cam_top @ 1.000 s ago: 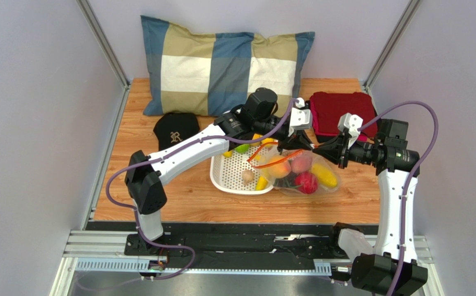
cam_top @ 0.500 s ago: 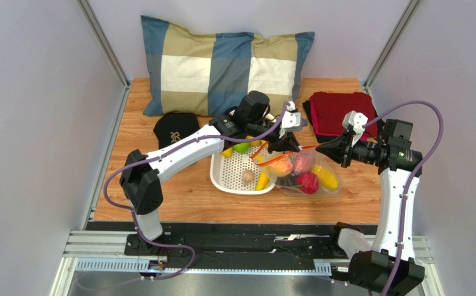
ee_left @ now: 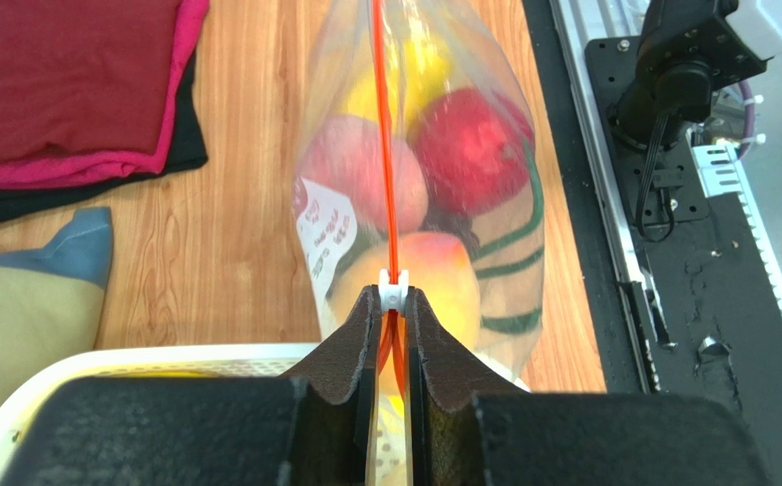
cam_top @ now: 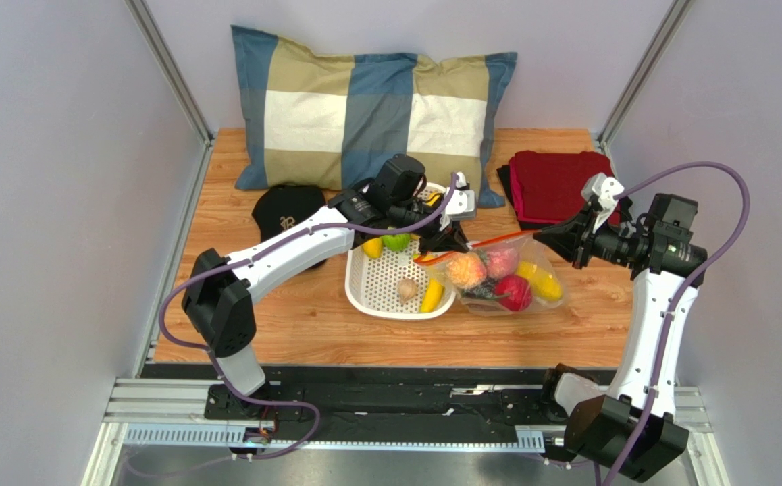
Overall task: Place the food in the zip-top bag and seal the zipper
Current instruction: Zip the zipper food storage bag at the center of the board.
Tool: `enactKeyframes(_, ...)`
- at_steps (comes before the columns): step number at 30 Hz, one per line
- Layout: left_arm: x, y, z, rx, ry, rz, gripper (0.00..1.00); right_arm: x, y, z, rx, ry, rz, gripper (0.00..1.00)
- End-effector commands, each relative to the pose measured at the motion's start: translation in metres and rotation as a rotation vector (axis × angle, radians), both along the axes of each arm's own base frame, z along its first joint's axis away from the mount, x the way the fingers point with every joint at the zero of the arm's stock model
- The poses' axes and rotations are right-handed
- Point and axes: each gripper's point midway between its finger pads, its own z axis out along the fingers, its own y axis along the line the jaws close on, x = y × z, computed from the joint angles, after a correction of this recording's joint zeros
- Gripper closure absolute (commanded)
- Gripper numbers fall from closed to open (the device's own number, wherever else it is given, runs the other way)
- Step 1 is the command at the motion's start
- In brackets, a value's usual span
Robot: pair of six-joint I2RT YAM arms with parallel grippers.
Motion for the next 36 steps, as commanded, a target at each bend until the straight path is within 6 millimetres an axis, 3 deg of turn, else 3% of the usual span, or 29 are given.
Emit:
enactKeyframes(1,0.004,0.023,0.0,0.04,-0.02,0.034,0.92,0.014,-0.016,0.032,-0.007,-0.115,-0.034,1.0)
enactKeyframes(12,0.012,0.05,-0.014,0.103,-0.011,0.075,0.93,0.031,-0.056,0.027,0.004,-0.091,-0.155,1.0)
enactKeyframes(21,0.016,0.062,-0.025,0.135,0.013,0.113,0.93,0.038,-0.075,0.019,0.006,-0.077,-0.203,1.0)
enactKeyframes(30,0.015,0.049,0.021,0.057,0.087,0.135,0.99,0.043,-0.077,0.014,0.03,-0.052,-0.199,1.0)
enactKeyframes(34,0.032,0.042,0.052,0.006,0.067,0.192,0.99,0.063,-0.083,0.013,0.05,-0.037,-0.229,1.0)
enactKeyframes(36,0.042,0.038,0.057,-0.004,0.069,0.216,1.0,0.074,-0.089,0.01,0.044,-0.031,-0.263,1.0)
